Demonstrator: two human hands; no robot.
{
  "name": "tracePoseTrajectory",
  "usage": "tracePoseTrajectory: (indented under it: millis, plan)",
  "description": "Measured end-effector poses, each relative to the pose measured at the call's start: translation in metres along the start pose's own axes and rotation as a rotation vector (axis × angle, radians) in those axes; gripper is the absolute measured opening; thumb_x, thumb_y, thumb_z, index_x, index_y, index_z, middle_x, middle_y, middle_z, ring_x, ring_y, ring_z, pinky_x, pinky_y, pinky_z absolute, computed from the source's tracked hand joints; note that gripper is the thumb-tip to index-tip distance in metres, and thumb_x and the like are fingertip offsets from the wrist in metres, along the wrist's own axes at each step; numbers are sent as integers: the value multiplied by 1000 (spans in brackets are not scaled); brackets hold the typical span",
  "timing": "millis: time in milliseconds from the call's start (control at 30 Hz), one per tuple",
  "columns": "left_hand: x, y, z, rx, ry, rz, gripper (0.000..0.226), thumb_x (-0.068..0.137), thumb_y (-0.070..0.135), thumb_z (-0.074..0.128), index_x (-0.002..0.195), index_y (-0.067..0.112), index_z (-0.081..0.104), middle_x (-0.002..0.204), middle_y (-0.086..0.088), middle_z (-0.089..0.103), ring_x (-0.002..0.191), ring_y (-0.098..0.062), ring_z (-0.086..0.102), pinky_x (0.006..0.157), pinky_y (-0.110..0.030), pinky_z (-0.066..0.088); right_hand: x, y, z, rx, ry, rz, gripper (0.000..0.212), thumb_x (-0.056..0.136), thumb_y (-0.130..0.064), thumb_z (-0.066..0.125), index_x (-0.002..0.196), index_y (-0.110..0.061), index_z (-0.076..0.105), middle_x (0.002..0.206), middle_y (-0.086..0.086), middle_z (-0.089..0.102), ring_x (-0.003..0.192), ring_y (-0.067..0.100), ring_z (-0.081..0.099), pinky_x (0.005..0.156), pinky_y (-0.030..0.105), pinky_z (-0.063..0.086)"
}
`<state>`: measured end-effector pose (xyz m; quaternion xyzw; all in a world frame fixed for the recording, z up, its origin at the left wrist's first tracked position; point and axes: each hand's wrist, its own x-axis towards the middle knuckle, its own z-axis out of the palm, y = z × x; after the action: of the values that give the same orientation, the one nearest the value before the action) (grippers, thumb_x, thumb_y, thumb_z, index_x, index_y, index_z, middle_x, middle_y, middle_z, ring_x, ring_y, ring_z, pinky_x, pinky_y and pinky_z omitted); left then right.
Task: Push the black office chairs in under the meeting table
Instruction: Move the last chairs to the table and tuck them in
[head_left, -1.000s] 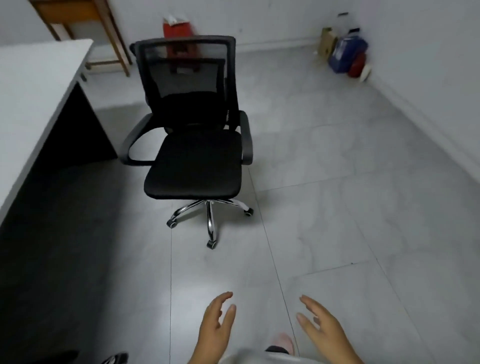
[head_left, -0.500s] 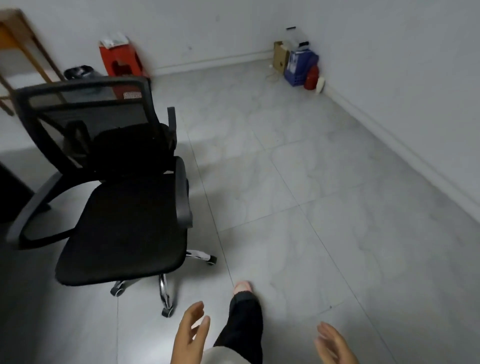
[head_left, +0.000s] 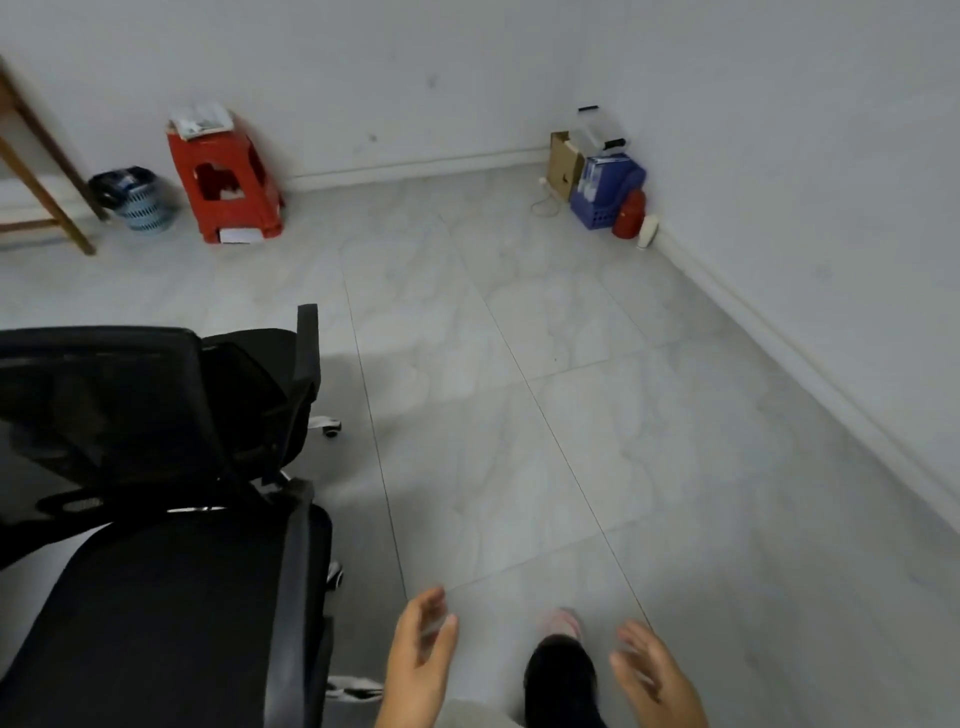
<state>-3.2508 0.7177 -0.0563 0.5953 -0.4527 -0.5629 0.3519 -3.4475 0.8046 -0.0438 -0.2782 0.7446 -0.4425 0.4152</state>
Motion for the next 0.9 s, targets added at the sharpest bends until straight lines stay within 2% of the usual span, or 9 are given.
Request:
tracePoseTrajectory:
  millis: [33,100,200,267,500,700,800,833,900]
  plan:
    - [18,1,8,-3,18,-17,27,82,-10,55,99,12,54,107,-17,58,76,16,58,65,4,40,22,-9,3,-12,-18,-5,42,63,-11,80,82,-37,53,87,-20,70,76,-12,59,61,-5,39]
    - [57,11,22,-3,55,-26,28,81,-9,56,98,13,55,108,-17,59,76,20,57,65,3,40,75,-27,7,-24,-46,-15,37,65,-8,78,84,-32,57,95,-5,69,73,-8,60,59,-4,39]
    - [117,42,33,-25,183,-10,29,82,-7,55,95,19,53,108,-13,57,88,0,59,67,2,40,166,-66,15,-107,-194,-83,50,78,7,60,89,-42,60,101,8,61,72,-17,57,63,-5,39]
    - [152,67,36,-45,286,22,30,83,-7,54,98,19,52,106,-9,56,95,-15,56,68,3,40,221,-100,22,-184,-303,-139,37,80,4,60,100,-27,58,103,3,60,74,-23,54,65,-5,39]
    - [225,110,34,-180,552,-1,34,87,0,53,97,32,48,107,10,53,99,0,50,74,-7,40,351,-189,98,-329,-657,-243,31,81,0,60,96,-27,52,101,1,62,76,-20,55,66,-1,42]
    - [268,93,-1,-290,852,-175,29,80,-8,58,101,11,53,110,-18,57,97,-26,53,66,-2,43,383,-228,194,-423,-855,-218,43,51,-38,85,84,-31,57,93,-7,73,72,-13,60,63,1,42]
    - [296,104,-40,-305,920,-170,30,82,-7,57,104,12,51,113,-18,55,93,-22,52,64,1,42,398,-256,251,-416,-904,-263,78,25,-79,68,84,-31,55,78,-33,67,70,-15,59,62,0,41]
    - [305,112,-54,-306,951,-140,31,83,-5,56,106,14,50,114,-15,55,93,-19,53,65,3,41,400,-268,272,-436,-940,-289,75,28,-77,70,86,-31,54,79,-32,67,71,-17,58,63,-1,41]
    - [319,130,-78,-320,1004,-89,30,86,0,54,106,21,48,112,-5,55,96,-7,53,68,4,40,403,-292,311,-457,-1059,-309,37,64,-31,79,91,-27,54,98,-10,70,74,-20,56,66,-2,41]
